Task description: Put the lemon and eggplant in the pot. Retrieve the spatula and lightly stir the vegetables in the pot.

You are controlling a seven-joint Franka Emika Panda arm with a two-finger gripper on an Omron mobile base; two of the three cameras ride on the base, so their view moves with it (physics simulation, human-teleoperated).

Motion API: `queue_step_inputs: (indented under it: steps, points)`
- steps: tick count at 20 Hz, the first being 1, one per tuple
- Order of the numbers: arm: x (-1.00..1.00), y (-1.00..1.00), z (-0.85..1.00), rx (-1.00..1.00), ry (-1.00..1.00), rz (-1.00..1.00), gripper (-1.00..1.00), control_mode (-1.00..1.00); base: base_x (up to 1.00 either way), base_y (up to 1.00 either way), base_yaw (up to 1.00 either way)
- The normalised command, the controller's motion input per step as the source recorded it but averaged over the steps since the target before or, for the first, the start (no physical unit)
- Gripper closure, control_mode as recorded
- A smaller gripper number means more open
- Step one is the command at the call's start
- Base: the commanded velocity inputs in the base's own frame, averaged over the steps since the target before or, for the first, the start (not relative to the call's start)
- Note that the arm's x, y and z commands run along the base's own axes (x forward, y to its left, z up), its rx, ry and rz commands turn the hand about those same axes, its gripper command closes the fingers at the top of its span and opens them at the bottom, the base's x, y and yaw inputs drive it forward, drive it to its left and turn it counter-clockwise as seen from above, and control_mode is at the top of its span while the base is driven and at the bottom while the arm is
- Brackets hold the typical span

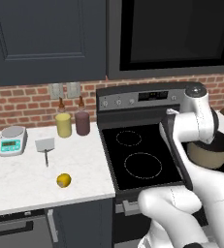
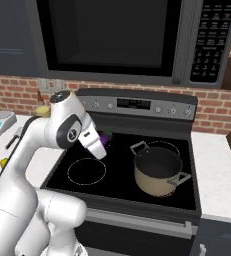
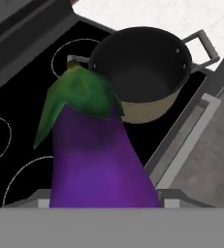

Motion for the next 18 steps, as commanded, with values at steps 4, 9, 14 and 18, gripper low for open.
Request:
queue_step_inputs:
  steps: [4,9,14,18]
  points:
    - [0.05,-1.00,-0.17,0.00,0.00,-0.19,1.00,-1.00,0.00,0.00,0.00]
    - [0.07,-1.00,-0.08,0.00,0.00,-0.09,1.00,-1.00,0.00,0.00,0.00]
    - [0.33,-0.77,-0.14,0.00,0.00,0.00,1.00,-1.00,0.00,0.00,0.00]
    - [0.51,-0.48,-0.24,0.00,0.00,0.03,1.00,-1.00,0.00,0.00,0.00]
